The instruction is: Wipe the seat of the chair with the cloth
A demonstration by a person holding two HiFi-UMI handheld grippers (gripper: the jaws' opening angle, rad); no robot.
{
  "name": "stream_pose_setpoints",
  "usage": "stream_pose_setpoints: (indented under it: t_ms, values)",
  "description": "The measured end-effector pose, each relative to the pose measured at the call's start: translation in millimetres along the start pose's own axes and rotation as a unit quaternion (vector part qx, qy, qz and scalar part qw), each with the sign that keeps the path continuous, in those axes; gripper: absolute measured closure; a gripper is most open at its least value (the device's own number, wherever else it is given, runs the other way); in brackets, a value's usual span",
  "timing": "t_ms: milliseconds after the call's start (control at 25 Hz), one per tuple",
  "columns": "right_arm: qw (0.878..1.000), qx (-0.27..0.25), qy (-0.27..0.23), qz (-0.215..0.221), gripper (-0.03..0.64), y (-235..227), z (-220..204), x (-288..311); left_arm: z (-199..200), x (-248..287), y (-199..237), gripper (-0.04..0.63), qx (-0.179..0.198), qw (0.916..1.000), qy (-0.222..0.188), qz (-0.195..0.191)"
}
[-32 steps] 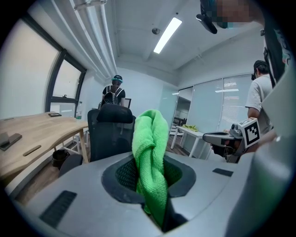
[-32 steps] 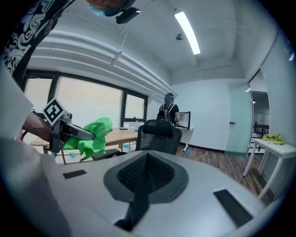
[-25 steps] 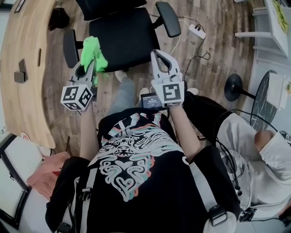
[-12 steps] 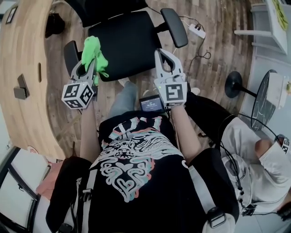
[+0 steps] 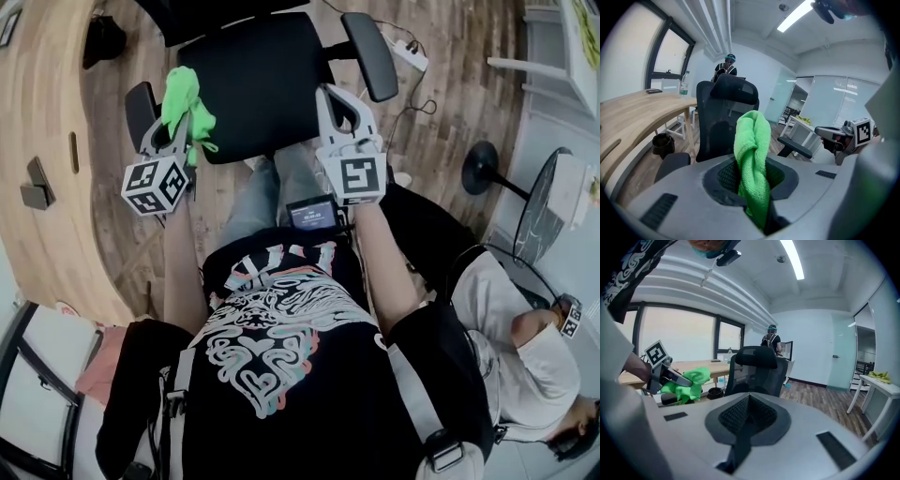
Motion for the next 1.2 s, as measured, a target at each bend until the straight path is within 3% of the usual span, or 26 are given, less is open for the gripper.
stream_pose_setpoints:
  t_ms: [360,640,1200]
  values:
    - [0.998,-0.004,0.019,0.06,0.617,-15,-44,65,-11,67,16,0.522,-0.019,0.9985,0.042,0.028]
    - [0.996,-0.003,0.041,0.077,0.617,-24,-80,98,-25,102,36,0.522,-0.027,0.996,0.066,0.054]
    - [0.991,0.013,0.07,0.114,0.617,11,-153,150,-93,155,93,0.522,-0.042,0.9869,0.135,0.079]
Point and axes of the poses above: the fingertips, and each gripper's own axes: x forward along the fingers, y to its left, z out of its top, the point moved 3 cm from there along -x, backward along the fingers, and after that the axes turned 14 degrees about -x, right-handed, at the moved point
